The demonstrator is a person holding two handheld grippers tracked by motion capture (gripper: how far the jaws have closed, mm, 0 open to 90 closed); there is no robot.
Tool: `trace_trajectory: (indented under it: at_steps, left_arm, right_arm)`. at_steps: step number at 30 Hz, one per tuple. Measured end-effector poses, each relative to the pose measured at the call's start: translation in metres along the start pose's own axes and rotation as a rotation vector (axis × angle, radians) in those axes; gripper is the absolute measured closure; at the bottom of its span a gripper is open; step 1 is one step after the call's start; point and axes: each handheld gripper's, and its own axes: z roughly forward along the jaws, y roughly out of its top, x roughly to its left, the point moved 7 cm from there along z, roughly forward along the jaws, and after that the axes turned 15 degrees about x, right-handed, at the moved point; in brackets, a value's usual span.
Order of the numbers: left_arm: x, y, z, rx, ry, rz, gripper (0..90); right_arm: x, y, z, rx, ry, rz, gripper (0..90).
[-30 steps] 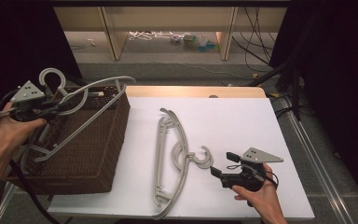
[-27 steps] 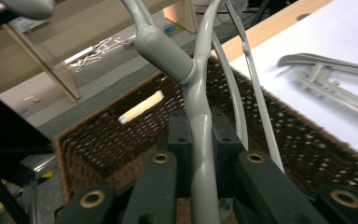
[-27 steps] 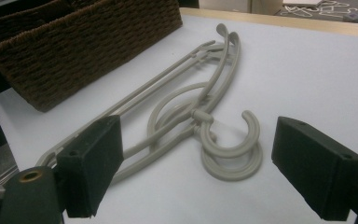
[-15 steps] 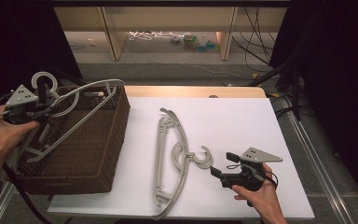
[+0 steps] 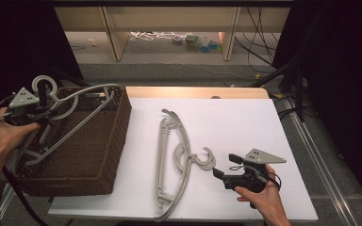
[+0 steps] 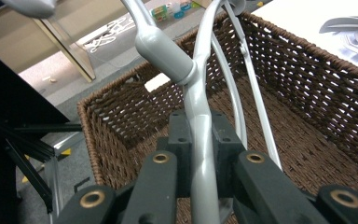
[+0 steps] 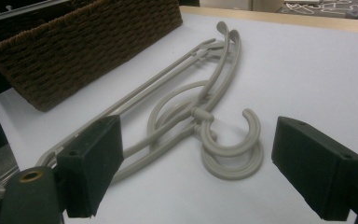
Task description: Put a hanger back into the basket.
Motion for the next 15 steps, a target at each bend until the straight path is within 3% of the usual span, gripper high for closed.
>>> trace_trajectory:
  at_steps: [2, 4, 5, 7, 15]
  left_arm:
    - [0.004, -0.003, 0.000, 0.037, 0.010, 0.041, 81.7]
    - [0.004, -0.004, 0.002, 0.042, 0.011, 0.044, 81.6]
    - [0.002, -0.003, 0.005, 0.025, 0.007, 0.021, 81.7]
    - [0.003, -0.005, 0.007, 0.051, 0.007, 0.044, 81.6]
    - [-0.003, -0.011, 0.024, 0.113, -0.002, 0.063, 81.5]
  right_arm:
    - [-0.001, 0.001, 0.000, -0.007, -0.008, -0.006, 17.3]
    - [-0.002, 0.000, 0.000, -0.005, -0.017, -0.015, 17.4]
    - [-0.001, 0.000, 0.000, 0.001, -0.012, -0.008, 17.4]
    - [-0.001, 0.001, 0.001, -0.015, 0.000, -0.008, 17.3]
    - [-0.001, 0.001, 0.002, -0.022, -0.007, -0.012, 17.3]
